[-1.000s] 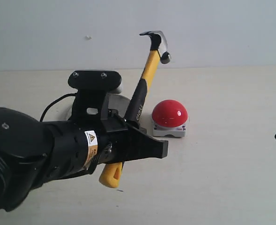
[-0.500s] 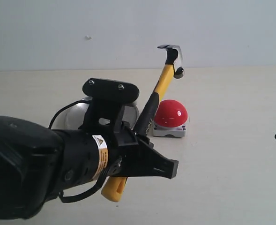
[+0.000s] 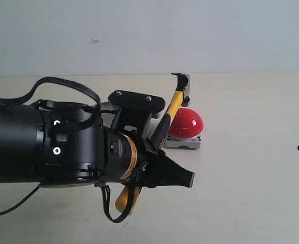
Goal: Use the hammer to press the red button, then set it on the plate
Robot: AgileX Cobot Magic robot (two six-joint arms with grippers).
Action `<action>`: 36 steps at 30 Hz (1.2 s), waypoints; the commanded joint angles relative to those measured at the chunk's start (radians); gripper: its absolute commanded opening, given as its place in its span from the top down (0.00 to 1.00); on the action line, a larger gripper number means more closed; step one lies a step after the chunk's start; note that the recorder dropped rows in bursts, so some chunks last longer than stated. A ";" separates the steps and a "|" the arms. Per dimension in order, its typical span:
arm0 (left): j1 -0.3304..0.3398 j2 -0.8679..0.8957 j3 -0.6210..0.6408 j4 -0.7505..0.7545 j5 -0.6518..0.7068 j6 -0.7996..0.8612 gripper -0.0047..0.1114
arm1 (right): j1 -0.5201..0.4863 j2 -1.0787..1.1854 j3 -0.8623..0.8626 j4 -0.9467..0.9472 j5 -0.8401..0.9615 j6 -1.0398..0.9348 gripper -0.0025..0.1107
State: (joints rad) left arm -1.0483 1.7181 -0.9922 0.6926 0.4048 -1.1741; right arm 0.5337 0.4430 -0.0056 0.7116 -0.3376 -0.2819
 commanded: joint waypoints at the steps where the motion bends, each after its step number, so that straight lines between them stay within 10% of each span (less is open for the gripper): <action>1: 0.003 -0.012 -0.048 0.020 -0.004 0.038 0.96 | 0.002 -0.007 0.006 -0.009 0.002 -0.005 0.98; 22: 0.049 0.021 -0.194 0.069 0.079 0.106 0.96 | 0.002 -0.007 0.006 -0.009 0.002 -0.003 0.98; 30: 0.054 0.196 -0.171 -0.262 0.035 0.424 0.96 | 0.002 -0.007 0.006 -0.009 0.002 -0.003 0.98; 36: 0.083 -0.059 -0.175 -0.225 -0.036 0.416 0.96 | 0.002 -0.007 0.006 -0.009 0.002 -0.003 0.98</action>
State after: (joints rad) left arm -0.9706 1.7735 -1.1546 0.4435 0.4501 -0.7492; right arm 0.5337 0.4430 -0.0056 0.7102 -0.3350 -0.2819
